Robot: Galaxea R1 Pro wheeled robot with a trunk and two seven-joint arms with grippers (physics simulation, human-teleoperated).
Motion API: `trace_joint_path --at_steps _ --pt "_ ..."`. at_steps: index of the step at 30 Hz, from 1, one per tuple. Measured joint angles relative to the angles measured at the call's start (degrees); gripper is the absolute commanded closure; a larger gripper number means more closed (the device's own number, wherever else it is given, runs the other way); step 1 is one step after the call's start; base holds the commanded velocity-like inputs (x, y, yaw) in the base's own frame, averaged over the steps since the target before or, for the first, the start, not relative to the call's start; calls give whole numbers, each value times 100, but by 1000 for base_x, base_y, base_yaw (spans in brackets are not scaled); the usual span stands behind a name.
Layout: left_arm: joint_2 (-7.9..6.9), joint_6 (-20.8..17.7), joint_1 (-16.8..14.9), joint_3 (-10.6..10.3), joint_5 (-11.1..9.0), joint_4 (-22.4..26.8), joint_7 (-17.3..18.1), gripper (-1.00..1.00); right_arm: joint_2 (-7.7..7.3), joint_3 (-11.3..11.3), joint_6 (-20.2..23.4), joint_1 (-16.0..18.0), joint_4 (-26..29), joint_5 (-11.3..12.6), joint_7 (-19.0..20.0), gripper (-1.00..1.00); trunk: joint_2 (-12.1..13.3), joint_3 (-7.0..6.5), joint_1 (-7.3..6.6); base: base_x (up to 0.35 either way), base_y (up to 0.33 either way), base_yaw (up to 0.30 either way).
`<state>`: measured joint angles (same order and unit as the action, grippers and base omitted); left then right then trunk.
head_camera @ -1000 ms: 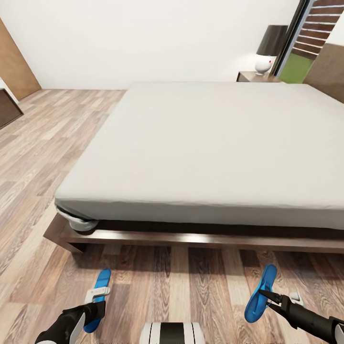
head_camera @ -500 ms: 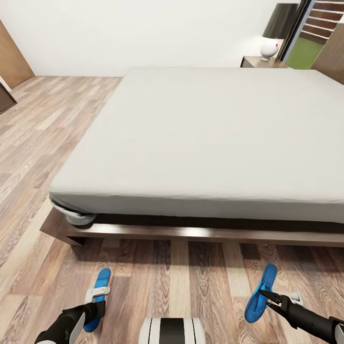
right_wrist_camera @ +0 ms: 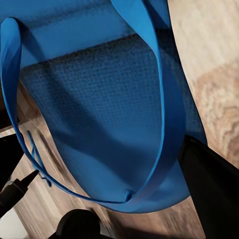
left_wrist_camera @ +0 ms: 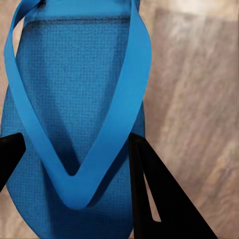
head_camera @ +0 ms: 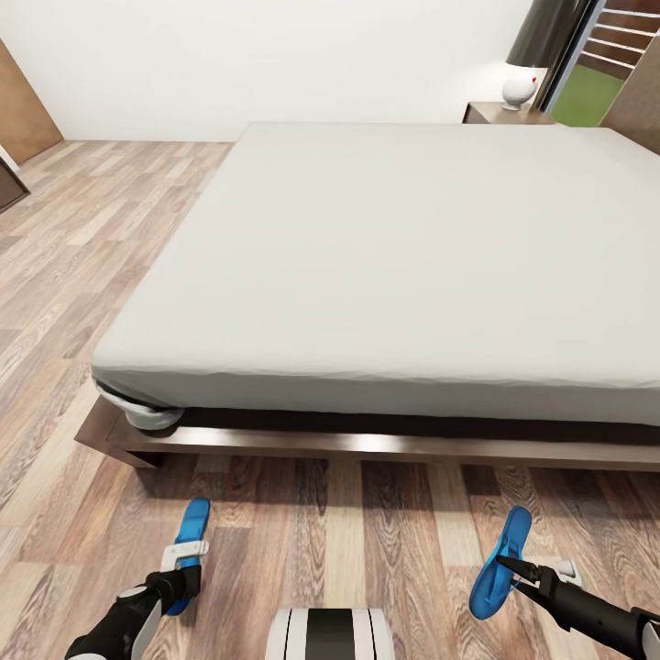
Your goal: In the bedroom, move the book from the bed onto either nightstand, and place the two sandals side by side next to the bed.
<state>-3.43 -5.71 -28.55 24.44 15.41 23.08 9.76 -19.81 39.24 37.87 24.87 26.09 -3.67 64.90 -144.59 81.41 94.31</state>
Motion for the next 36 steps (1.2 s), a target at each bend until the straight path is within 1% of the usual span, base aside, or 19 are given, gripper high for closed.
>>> trace_joint_path --at_steps 4,10,18,20,22,36 --pt "-61 21 0 -3 -5 0 0 100 0 0 -1 0 0 1 0 100 0 0 0 0 0 0" --pt "-83 27 1 -5 -5 -1 6 100 0 -2 1 2 0 -4 0 100 -8 132 16 0 0 0" --pt "-76 27 1 -7 -5 -1 7 100 0 -2 2 -1 0 -5 0 100 -19 310 36 0 0 0" --pt "-76 29 -2 -16 -60 19 16 100 0 -2 1 1 0 -4 0 100 -22 354 40 0 0 0" --pt "-77 131 2 -6 -48 17 23 100 0 -2 -3 -1 -1 -5 0 100 -25 399 44 0 0 0" --pt "-77 135 2 -1 -44 17 29 100 0 1 1 0 0 1 1 100 -25 400 44 0 0 0"
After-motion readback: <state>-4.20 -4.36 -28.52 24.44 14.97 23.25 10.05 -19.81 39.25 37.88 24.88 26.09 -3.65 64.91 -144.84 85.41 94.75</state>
